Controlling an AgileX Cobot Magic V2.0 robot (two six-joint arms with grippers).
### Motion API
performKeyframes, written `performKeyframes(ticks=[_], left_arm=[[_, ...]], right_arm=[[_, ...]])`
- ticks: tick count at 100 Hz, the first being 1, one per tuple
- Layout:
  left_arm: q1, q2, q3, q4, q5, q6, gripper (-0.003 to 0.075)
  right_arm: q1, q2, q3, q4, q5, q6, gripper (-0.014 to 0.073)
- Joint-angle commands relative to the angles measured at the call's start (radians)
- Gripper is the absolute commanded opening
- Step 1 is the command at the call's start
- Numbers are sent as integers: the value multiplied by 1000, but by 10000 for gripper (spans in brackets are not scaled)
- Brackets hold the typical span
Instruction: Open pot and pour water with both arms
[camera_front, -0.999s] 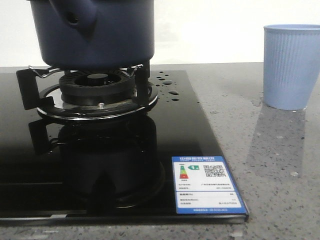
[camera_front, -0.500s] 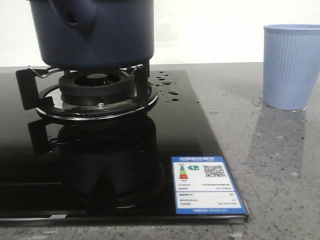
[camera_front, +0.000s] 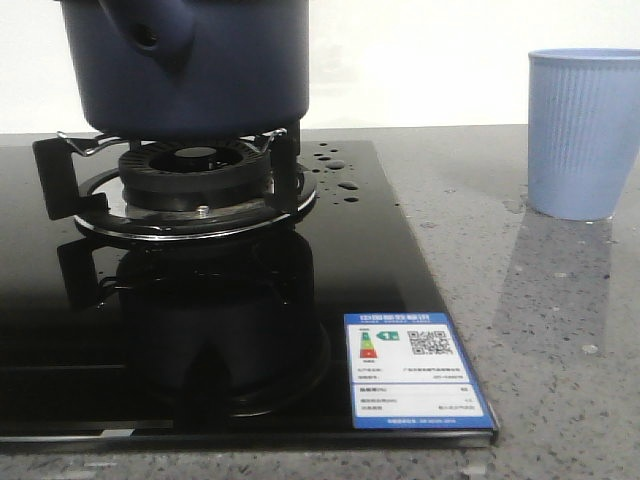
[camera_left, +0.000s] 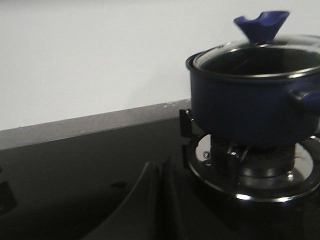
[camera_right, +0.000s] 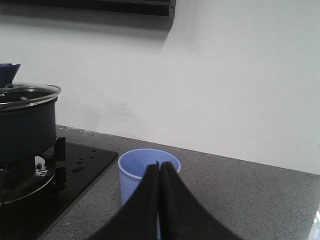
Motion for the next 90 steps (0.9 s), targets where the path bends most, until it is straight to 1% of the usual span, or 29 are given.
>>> performKeyframes(ticks=[1, 4, 6, 18, 22, 25, 26, 27, 29, 30, 32, 33, 34, 35, 38, 40, 49, 70, 85, 90], left_arm=[[17, -42, -13, 366, -19, -355, -19], [20, -67, 0, 448, -19, -426, -19], [22, -84, 9, 479, -19, -442, -19], [39, -186, 71, 506, -31, -458, -19], [47, -215, 93, 524, -32, -488, -19], [53, -241, 107, 566, -32, -540, -19], [55, -246, 113, 581, -32, -578, -19], [58, -255, 119, 633, -32, -623, -19], [58, -258, 125, 673, -32, -673, -19], [58, -256, 127, 717, -32, -727, -19], [58, -254, 133, 781, -32, -779, -19], [58, -251, 134, 781, -32, -829, -19], [58, -248, 136, 840, -30, -853, -19], [58, -249, 136, 840, -30, -896, -19], [58, -249, 145, 916, -30, -962, -19], [58, -249, 148, 935, -33, -994, -19], [58, -253, 172, 947, -39, -1005, -19], [58, -253, 246, 864, -33, -1005, -19], [58, -253, 268, 857, 32, -1005, -19], [58, -253, 281, 857, 28, -1005, -19]], right_arm=[[-5, 12, -22, -13, -74, -7, -67], [-5, 12, -22, -13, -74, -7, -67], [-5, 12, -22, -13, -74, -7, -67], [-5, 12, -22, -13, -74, -7, -67], [-5, 12, -22, -13, -74, -7, -67], [-5, 12, -22, -13, -74, -7, -67], [-5, 12, -22, -13, -74, -7, -67], [-5, 12, -22, -13, -74, -7, -67], [-5, 12, -22, -13, -74, -7, -67], [-5, 12, -22, -13, -74, -7, -67], [-5, 12, -22, -13, -74, -7, -67], [-5, 12, -22, -13, -74, -7, -67], [-5, 12, -22, -13, -73, -7, -67], [-5, 12, -22, -13, -73, -7, -67], [-5, 12, -22, -13, -73, -7, -67], [-5, 12, -22, -13, -73, -7, -67], [-5, 12, -22, -13, -73, -7, -67], [-5, 12, -22, -13, -73, -7, -67], [-5, 12, -22, -13, -73, -7, -67], [-5, 12, -22, -13, -73, -7, -67]])
